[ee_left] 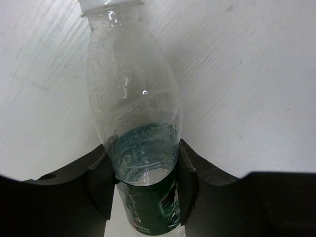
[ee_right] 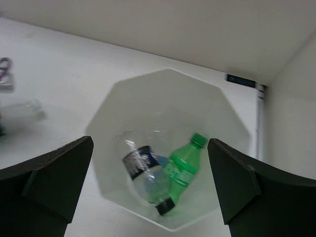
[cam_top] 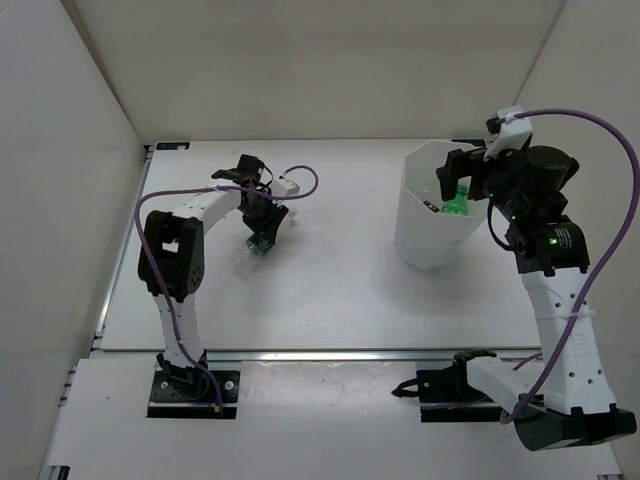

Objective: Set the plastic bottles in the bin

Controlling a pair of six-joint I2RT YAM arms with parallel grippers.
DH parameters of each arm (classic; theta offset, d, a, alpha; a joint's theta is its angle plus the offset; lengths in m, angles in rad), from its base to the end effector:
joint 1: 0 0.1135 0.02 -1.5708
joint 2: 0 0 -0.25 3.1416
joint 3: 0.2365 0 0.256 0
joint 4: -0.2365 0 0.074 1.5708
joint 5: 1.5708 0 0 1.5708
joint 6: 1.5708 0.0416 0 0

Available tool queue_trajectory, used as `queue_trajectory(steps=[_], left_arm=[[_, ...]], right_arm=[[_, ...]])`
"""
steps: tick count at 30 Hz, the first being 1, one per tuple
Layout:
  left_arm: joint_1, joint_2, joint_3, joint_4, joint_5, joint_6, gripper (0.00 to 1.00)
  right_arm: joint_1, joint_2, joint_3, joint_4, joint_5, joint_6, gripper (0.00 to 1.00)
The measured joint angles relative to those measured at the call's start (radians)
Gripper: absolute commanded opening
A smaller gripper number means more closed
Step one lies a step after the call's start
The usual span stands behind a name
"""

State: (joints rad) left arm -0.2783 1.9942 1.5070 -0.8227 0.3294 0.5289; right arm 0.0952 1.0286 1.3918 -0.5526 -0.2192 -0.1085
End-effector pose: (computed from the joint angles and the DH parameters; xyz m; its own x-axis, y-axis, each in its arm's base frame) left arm 0.3809 -0.1228 0.1684 -0.6304 0.6767 -0.3804 0.7625 0.6318 -0.1397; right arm 0.2130 0.0294 0.4506 -0.1532 -0.1208 -0.9808 -0.3239 0.9438 -0.0656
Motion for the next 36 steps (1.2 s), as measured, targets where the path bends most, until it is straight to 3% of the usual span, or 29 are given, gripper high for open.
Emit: queue_trajectory(steps=[4,10,14,19,25,31,32,33,34,36], left_arm=[[-0.022,-0.059,-0.011,0.057,-0.029,-0.086,0.47],[-0.098,-0.239,0.018,0.206,-0.059,-0.279,0.53],[-0.235,-0.36,0.067,0.431,-0.098,-0.465,0.57],[-0.36,-0.41,0.108,0.849,-0.09,-0.668,0.59],[-0.484,-0.201,0.393,1.099,-0.167,-0.728,0.62],[-0.571,0.127,0.729,1.13,-0.205,-0.77,0.69],[-0.581,0.154,0.735,1.125,-0.216,-0.77,0.77],[-0.592,0.177,0.735,1.111,-0.226,-0.769,0.93],[-0.6,0.193,0.735,1.1,-0.233,-0.766,0.99],[-0.611,0.216,0.735,1.062,-0.241,-0.782,0.99]], right_arm=[[-0.071,-0.017,0.0,-0.037,0.196,0.013,0.99],[-0.336,-0.043,-0.106,-0.06,0.37,0.061,0.99],[-0.367,-0.074,-0.216,-0.098,0.455,0.074,0.99],[-0.371,-0.126,-0.326,-0.118,0.498,0.087,0.99],[-0.359,-0.195,-0.34,-0.139,0.582,0.116,0.99],[-0.335,-0.223,-0.34,-0.155,0.626,0.123,0.99],[-0.332,-0.225,-0.34,-0.158,0.629,0.124,1.0],[-0.332,-0.223,-0.34,-0.161,0.633,0.124,0.99],[-0.331,-0.222,-0.34,-0.163,0.636,0.124,1.0],[-0.33,-0.221,-0.34,-0.166,0.646,0.124,0.99]])
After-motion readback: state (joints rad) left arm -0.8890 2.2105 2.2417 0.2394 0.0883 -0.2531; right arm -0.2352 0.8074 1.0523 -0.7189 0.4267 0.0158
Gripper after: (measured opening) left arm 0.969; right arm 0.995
